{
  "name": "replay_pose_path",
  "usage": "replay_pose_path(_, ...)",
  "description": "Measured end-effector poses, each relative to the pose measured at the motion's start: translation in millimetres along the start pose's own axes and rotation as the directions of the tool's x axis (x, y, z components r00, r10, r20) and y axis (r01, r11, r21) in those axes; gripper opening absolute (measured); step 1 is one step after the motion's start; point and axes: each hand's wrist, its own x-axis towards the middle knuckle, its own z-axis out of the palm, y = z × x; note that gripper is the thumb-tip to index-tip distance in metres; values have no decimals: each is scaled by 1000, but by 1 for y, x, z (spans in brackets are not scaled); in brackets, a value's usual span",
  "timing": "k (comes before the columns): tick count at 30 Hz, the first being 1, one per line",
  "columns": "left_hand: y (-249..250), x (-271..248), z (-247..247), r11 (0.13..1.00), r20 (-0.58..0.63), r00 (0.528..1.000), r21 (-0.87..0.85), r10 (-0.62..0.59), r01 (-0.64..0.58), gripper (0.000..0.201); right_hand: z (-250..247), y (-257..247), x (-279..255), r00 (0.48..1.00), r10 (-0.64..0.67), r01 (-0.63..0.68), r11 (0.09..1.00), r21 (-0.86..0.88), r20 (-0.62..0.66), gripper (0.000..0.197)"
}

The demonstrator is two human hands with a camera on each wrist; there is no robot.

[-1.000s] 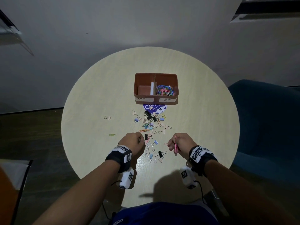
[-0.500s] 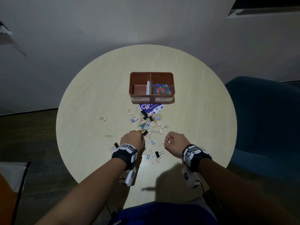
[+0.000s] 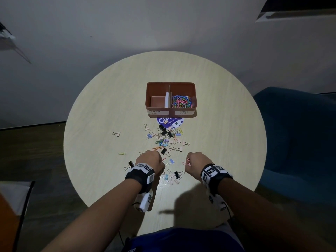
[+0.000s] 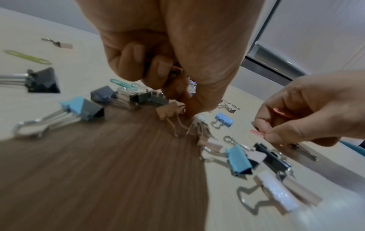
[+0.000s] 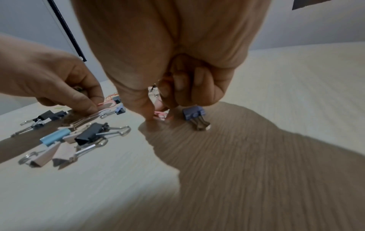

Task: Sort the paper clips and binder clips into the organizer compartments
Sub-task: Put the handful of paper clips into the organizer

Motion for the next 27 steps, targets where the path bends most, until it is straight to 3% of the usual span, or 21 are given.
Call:
replay_pose_path(3, -5, -5, -1, 997, -42, 999, -73, 9, -12, 22, -3, -6, -1, 999, -9, 13, 995, -103, 33, 26)
replay_pose_path(5, -8, -8, -3, 978, -62, 998, -207, 8, -21, 18, -4, -10, -3, 999, -20, 25, 991, -135, 37, 22)
replay_pose_path(7, -9, -10, -7, 918, -83, 996, -396, -22, -13, 15, -7, -12, -6, 1000, -20, 21, 998, -61, 20, 15)
replay_pose_path(9, -7, -10, -13, 829, -129, 987, -560, -96, 7, 19, -11, -12, -5, 999, 33, -27, 986, 164, -35, 14)
replay_pose_path(11, 0, -6, -24, 746, -163, 975, -666, -154, 6, 18, -19, -13, 2, 990, 129, -84, 869, 488, -61, 15)
replay_pose_path(13, 10, 2, -41, 658, -174, 969, -753, -173, -18, 14, -34, -17, 12, 980, 198, -129, 655, 745, -4, 11)
replay_pose_path(15, 23, 12, -62, 600, -182, 968, -798, -172, -43, 9, -57, -20, 22, 974, 217, -167, 479, 862, 69, 9)
replay_pose_path(16, 29, 18, -74, 588, -181, 969, -807, -169, -49, 6, -71, -21, 28, 972, 224, -171, 448, 877, 75, 13)
replay_pose_path(19, 51, 40, -112, 590, -182, 974, -805, -135, -69, 16, -113, -20, 46, 972, 229, -154, 424, 893, 59, 19)
replay_pose_path(24, 74, 81, -166, 692, -119, 993, -719, -28, -67, 18, -163, -17, 83, 973, 227, -84, 514, 853, -41, 17)
replay_pose_path(27, 79, 104, -184, 722, -81, 997, -689, 5, -59, 21, -176, -17, 110, 964, 244, -50, 546, 836, -102, 51)
